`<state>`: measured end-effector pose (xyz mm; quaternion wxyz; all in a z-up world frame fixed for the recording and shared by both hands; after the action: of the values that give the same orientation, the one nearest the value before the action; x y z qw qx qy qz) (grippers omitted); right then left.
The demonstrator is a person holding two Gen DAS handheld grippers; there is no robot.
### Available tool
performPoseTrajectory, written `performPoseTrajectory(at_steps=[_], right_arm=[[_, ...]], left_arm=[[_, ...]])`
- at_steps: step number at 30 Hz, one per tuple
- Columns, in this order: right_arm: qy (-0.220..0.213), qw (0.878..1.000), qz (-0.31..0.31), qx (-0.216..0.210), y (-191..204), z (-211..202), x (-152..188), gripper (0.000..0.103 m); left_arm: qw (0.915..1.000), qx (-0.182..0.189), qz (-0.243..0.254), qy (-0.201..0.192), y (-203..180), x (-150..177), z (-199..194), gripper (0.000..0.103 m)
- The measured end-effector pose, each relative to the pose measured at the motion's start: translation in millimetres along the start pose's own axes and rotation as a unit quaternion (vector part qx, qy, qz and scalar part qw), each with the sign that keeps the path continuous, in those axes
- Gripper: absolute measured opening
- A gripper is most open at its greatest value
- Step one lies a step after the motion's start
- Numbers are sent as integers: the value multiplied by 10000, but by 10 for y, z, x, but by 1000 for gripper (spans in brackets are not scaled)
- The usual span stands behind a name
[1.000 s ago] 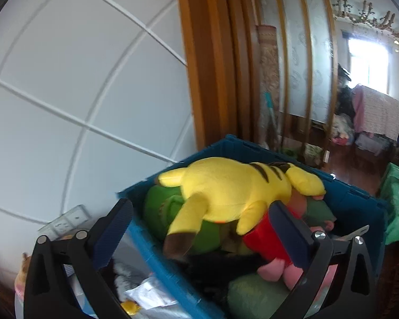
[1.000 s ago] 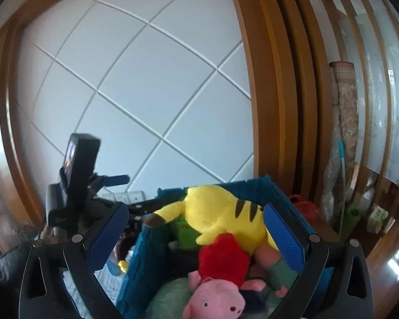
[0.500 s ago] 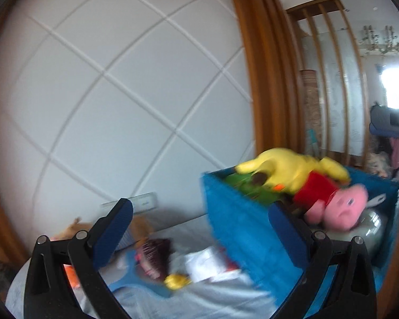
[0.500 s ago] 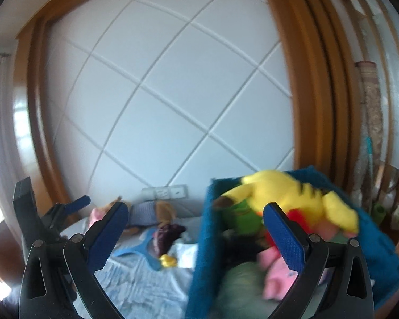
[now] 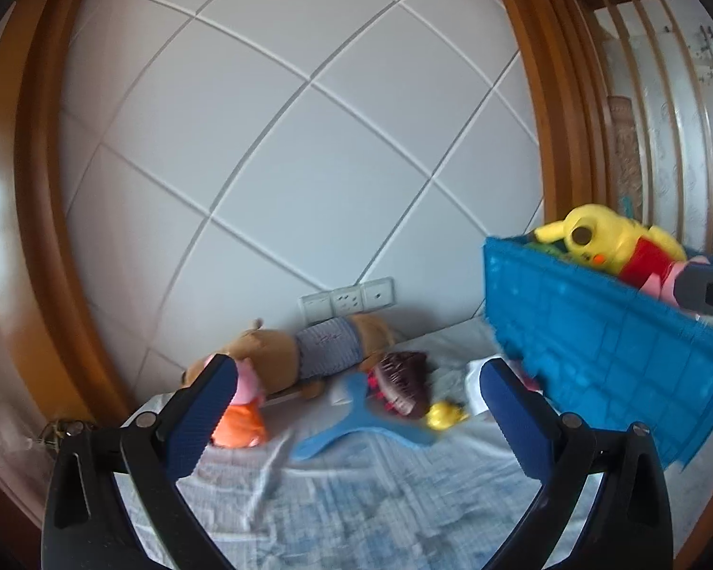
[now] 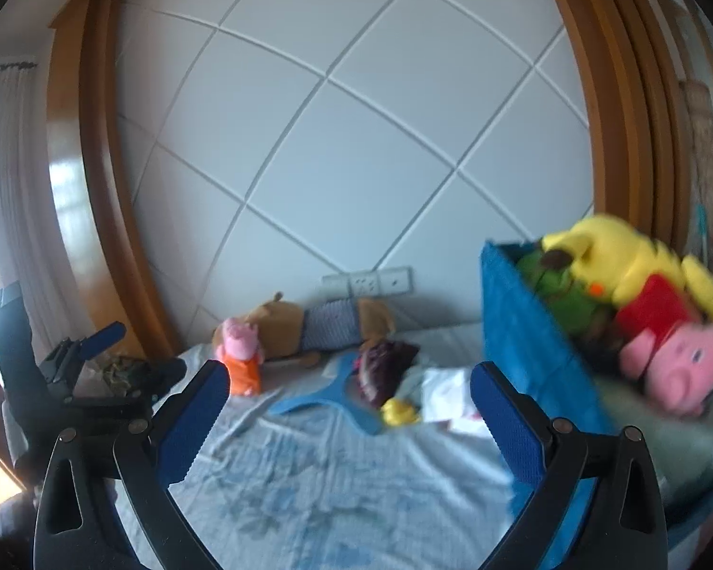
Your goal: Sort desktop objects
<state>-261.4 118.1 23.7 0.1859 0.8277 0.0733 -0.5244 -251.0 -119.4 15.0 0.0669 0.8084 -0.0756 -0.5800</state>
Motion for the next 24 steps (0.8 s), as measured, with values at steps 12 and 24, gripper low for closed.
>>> performPoseTrajectory(at_steps=[12,24], right_arm=[[698,9971,280,76,49,172,546,103],[784,9964,259,212,-212,17,589,103]], left_arm=[[9991,-332,-242,69,-4,150,-11,103],[9987,-503,63,-46,-489,71,-111,103]])
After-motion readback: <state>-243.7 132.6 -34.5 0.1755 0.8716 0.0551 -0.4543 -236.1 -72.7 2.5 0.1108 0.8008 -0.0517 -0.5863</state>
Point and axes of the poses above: each gripper's, at about its wrist camera, not at the fingertips, and z roughly the way its jaws point, y to its left, x to its underside, the point moved 3 cm from there along z, roughly the way its jaws point, and after that the axes turned 4 degrees about z, right-handed, at the moved point
